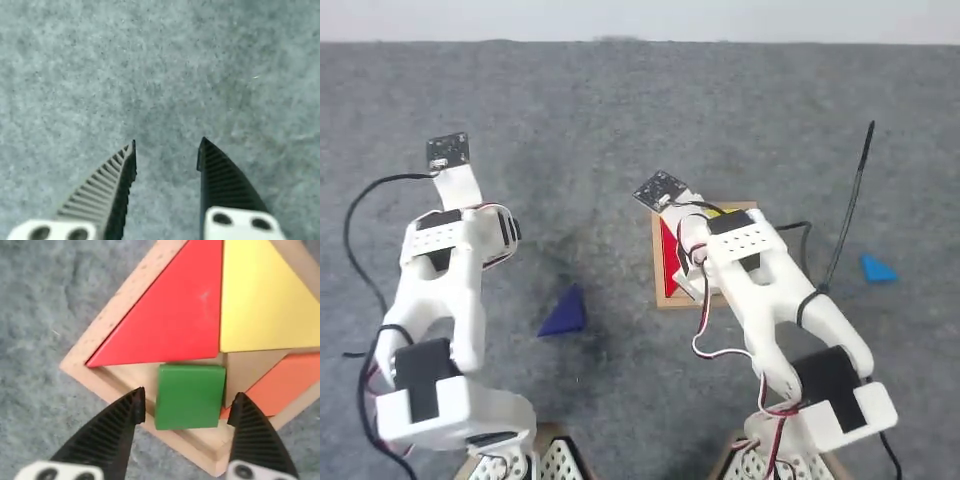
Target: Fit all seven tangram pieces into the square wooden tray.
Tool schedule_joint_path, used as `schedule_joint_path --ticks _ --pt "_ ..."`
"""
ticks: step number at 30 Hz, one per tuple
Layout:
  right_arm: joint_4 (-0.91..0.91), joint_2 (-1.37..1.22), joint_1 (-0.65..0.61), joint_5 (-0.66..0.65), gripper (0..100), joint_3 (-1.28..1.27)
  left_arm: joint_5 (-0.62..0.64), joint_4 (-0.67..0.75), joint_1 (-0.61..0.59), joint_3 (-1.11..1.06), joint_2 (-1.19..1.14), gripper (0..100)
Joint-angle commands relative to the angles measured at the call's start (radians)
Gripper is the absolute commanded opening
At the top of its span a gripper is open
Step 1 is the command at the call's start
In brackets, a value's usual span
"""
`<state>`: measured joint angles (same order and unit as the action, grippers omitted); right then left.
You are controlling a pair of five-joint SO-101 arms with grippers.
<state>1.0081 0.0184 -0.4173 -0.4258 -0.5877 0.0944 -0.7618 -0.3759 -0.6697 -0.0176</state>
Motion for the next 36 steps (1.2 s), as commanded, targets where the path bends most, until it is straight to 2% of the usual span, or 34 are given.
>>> schedule_joint_path --ticks 1,7,15,18,21,36 --pt "-0.022 0.015 0.018 -0.011 26.4 0.015 -0.012 0.023 0.000 0.024 0.005 20" --pt "-0.041 0.200 0.085 0.034 23.2 -0.034 -0.012 0.023 0.000 0.025 0.003 20" --pt "-0.091 0.622 0.117 0.043 22.1 -0.353 -0.012 0.025 0.000 0.024 0.003 20" --pt "-0.111 0.699 0.139 0.043 16.7 -0.462 -0.012 0.025 0.000 0.024 0.003 20" --pt "-0.157 0.707 0.148 0.048 12.1 -0.526 -0.012 0.025 0.000 0.024 0.003 20" --pt "-0.268 0.535 0.143 0.075 11.7 -0.488 -0.012 0.023 0.000 0.022 0.002 20"
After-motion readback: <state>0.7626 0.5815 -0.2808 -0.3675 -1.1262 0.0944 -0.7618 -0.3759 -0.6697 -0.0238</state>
